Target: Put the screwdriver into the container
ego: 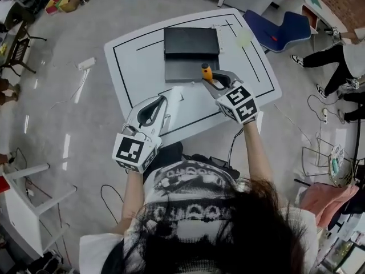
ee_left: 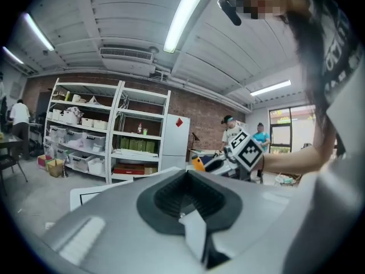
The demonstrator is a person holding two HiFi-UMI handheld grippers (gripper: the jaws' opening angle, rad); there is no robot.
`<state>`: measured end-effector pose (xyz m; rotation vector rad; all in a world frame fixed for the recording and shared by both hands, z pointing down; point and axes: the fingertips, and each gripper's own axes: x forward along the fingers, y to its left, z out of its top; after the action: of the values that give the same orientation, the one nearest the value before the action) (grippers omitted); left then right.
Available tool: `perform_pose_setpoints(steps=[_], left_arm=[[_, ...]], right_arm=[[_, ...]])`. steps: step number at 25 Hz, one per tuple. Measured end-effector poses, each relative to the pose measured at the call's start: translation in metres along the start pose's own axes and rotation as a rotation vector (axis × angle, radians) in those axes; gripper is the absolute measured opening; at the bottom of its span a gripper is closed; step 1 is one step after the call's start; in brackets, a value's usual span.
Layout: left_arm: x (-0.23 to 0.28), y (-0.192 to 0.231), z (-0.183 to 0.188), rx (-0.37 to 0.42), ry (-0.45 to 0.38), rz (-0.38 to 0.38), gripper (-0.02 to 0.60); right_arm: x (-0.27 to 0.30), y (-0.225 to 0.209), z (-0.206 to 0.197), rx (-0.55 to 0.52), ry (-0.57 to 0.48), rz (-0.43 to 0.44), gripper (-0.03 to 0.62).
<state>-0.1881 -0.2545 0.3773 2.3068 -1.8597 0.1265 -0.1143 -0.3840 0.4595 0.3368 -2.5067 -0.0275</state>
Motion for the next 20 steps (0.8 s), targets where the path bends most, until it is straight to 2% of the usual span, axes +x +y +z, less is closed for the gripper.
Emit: perform_pose_setpoints(steps=[3,9,17,20], left_arm=[[0.003,0.011,-0.001,-0.002,0.003,0.002,0.000],[0.005,0.027,-0.005,0.000,0.012,0.001,0.000],[0.004,0.044,-0.012,-0.008,0.039,0.012,0.000],[0.003,0.051,-0.014,-0.005,0.043,0.020,0.000]], right_arm=[[0.027,-0.019,-0.002,-0.078,0.062,0.009,0.097],[0.080,-0.044,-0.012,-0.143,0.176,0.049,0.097],[0.145,-0.034,-0.055,-0.286,0.378,0.201,0.098],[0.164,-0.035,-0.070,-0.307,0.439,0.231,0.097]])
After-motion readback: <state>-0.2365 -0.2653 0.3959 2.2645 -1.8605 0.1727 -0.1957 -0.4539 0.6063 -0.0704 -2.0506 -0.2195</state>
